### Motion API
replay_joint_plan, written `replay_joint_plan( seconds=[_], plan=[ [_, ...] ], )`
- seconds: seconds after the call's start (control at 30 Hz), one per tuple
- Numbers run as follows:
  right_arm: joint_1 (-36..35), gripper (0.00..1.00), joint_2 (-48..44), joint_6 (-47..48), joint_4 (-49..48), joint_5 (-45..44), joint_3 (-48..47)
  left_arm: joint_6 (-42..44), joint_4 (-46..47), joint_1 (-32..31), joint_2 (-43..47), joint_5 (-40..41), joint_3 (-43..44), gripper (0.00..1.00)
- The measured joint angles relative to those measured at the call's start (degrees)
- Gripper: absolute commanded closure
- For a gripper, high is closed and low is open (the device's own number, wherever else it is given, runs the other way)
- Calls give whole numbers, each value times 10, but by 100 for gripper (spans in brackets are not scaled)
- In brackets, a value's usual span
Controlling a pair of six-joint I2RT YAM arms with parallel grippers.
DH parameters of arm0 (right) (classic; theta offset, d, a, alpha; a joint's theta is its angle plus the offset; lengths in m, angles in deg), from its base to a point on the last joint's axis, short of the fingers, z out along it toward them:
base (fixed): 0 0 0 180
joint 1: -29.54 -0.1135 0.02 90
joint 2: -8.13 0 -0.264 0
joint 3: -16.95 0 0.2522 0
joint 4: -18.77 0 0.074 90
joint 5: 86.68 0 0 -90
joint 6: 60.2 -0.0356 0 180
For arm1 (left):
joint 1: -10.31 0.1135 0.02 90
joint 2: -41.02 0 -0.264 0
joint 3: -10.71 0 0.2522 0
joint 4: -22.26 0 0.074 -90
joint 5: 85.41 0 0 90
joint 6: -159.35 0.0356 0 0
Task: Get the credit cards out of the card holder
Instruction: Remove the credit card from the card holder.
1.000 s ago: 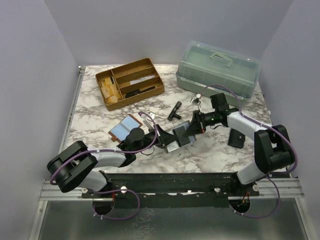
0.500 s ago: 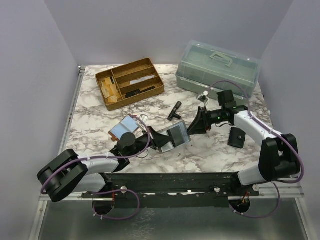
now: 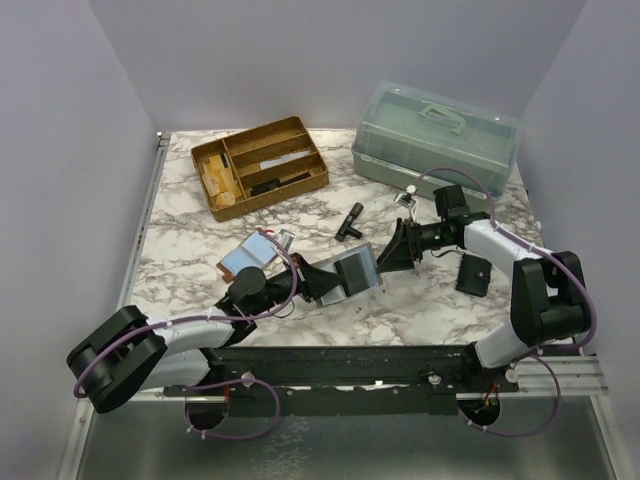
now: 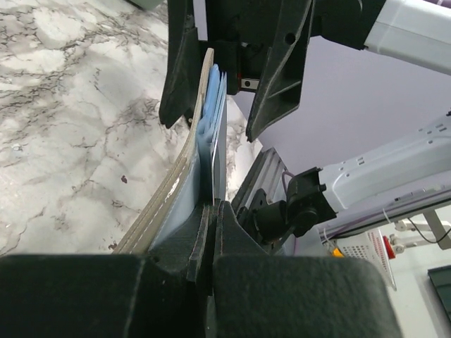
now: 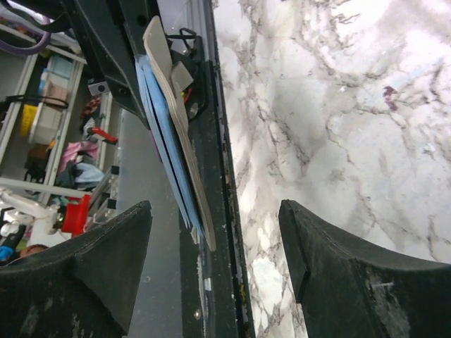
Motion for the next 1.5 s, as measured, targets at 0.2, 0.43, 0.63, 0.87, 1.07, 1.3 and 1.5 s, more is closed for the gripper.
replay_joint_plan(
  seconds=[0.2,0.43,0.63,0.87,1.07,1.3,1.5],
  plan=[
    [-28,33,5,4,5,24,0,0,0,0,-31,-24,29,100],
    [-36,58,7,11,14,49,-1,0,7,0,-47,-41,47,100],
    [-36,72,7,16,23,70,-3,0,8,0,-45,-43,46,100],
    [-35,95,7,24,29,93,-6,0,10,3,-31,-45,39,100],
    [-36,96,7,35,38,100,-8,-2,13,14,-12,-50,28,100],
    [-35,97,7,48,47,103,-10,-3,2,29,30,-58,14,100],
    [-28,98,6,51,53,105,-10,-3,-23,44,69,-61,5,100]
  ],
)
